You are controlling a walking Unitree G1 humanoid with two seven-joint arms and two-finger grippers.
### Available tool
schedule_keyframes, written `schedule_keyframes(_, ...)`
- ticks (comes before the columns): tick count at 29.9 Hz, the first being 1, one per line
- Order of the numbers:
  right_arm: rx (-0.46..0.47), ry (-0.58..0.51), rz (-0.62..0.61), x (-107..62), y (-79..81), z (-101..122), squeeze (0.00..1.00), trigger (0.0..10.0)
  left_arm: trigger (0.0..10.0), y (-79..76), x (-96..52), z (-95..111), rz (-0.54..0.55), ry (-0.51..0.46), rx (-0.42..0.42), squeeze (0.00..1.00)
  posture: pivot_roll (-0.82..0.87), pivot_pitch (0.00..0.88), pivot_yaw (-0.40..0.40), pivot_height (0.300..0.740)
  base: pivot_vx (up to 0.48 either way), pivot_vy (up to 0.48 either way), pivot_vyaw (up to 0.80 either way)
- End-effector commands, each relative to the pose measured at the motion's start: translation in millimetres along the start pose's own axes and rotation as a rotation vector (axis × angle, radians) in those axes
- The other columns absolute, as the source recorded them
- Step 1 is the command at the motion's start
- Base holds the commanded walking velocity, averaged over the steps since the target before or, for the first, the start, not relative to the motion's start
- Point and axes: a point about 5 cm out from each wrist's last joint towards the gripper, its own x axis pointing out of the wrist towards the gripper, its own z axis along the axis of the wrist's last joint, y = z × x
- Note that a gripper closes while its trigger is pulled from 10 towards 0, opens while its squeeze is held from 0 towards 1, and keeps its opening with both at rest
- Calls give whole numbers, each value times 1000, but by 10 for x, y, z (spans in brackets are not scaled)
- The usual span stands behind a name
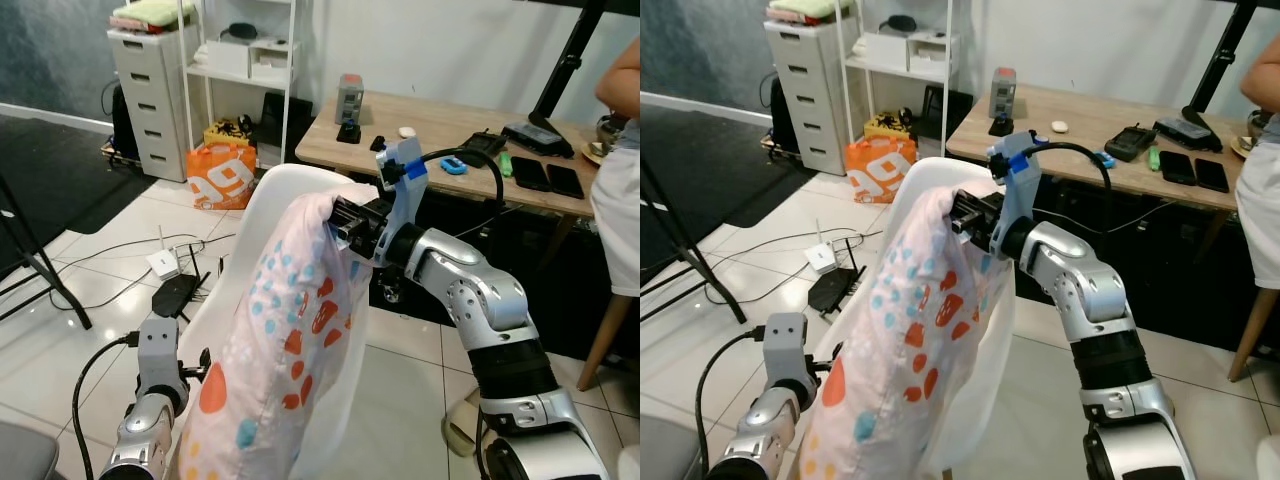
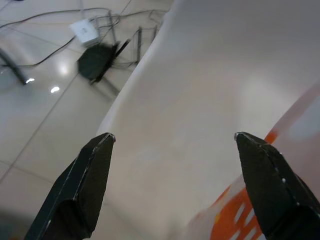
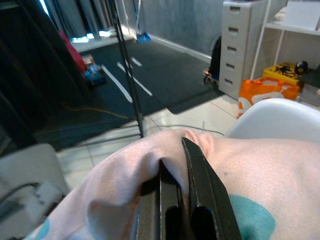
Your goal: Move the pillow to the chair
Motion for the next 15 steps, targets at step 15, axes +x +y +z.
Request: schedule_keyframes(15,-77,-134,-48,36,-12,322,0,10000,10000,110,-53,-65,38,10,-13,0,-182,0,-53,740,244,0,0)
